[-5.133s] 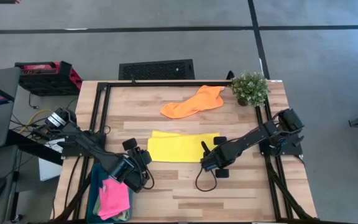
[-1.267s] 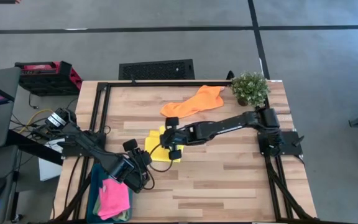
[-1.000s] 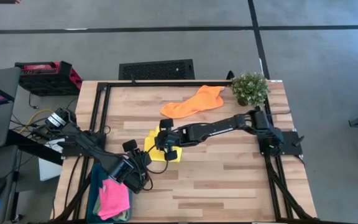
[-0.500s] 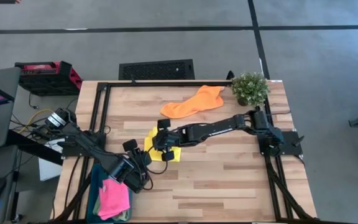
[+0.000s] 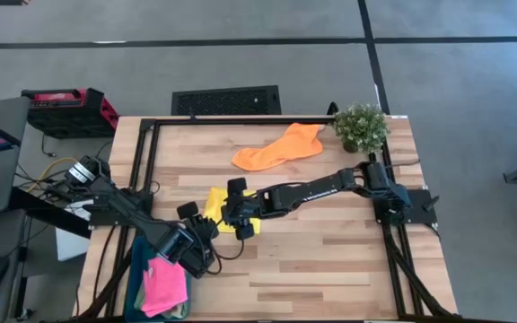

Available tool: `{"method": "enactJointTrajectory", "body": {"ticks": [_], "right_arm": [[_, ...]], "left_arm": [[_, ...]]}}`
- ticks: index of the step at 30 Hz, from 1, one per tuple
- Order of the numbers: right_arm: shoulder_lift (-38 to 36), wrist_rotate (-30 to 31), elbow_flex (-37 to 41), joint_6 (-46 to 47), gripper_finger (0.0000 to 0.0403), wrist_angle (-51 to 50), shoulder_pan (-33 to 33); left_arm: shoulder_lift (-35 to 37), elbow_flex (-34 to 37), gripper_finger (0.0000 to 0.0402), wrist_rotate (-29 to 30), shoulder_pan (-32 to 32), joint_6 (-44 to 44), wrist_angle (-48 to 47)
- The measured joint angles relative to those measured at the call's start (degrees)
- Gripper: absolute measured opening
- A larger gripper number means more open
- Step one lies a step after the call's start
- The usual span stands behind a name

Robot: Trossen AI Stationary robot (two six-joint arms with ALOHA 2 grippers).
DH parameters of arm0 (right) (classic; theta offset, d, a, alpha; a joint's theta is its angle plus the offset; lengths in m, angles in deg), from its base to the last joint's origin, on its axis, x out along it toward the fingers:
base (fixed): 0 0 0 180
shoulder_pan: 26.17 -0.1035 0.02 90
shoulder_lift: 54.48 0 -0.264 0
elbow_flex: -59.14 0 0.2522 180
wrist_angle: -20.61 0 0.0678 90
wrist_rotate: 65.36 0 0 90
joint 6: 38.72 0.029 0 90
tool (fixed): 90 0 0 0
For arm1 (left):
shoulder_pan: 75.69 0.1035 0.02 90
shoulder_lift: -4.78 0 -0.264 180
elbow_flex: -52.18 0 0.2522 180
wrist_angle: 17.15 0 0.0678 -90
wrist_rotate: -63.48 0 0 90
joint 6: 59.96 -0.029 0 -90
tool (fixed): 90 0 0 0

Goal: Fold microfiber towels
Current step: Put the yellow microfiber towel into the bin

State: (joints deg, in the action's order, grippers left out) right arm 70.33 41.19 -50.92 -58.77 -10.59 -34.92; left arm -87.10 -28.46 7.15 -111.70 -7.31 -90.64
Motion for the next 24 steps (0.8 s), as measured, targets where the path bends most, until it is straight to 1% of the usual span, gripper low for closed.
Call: {"method": "enactJointTrajectory", "body": {"ticks": [3, 5, 9, 13, 16, 20, 24], "right_arm": [[-1.5, 0.1, 0.1, 0.8, 0.0260, -3.8, -0.2], [-3.7, 0.1, 0.1, 3.3, 0.0260, -8.0, -0.7], [-8.2, 0.0, 0.0, 9.0, 0.0260, -15.9, -2.8], [-10.0, 0.1, 0.1, 10.1, 0.0260, -22.0, -5.8], [-10.3, 0.1, 0.0, 11.3, 0.0260, -22.3, -7.8], [-10.3, 0.4, 0.1, 11.5, 0.0260, -22.8, -9.5], [-10.3, 0.5, 0.1, 12.7, 0.0260, -22.9, -9.6]], "left_arm": [[0.0, 0.0, 0.0162, 0.0, 0.0, 0.0, 0.0], [0.0, 0.0, 0.0162, 0.0, 0.0, -0.4, 0.1], [0.0, 3.0, 0.0162, -0.1, 0.0, -7.0, 4.3], [0.0, 7.8, 0.0162, -0.2, 1.0, -14.1, 11.8], [0.0, 10.9, 0.0160, -1.0, 2.6, -19.9, 16.9], [-0.1, 13.8, 0.0157, -5.2, 5.9, -24.8, 23.0], [-0.1, 15.9, 0.0156, -8.2, 9.0, -29.3, 28.3]]}}
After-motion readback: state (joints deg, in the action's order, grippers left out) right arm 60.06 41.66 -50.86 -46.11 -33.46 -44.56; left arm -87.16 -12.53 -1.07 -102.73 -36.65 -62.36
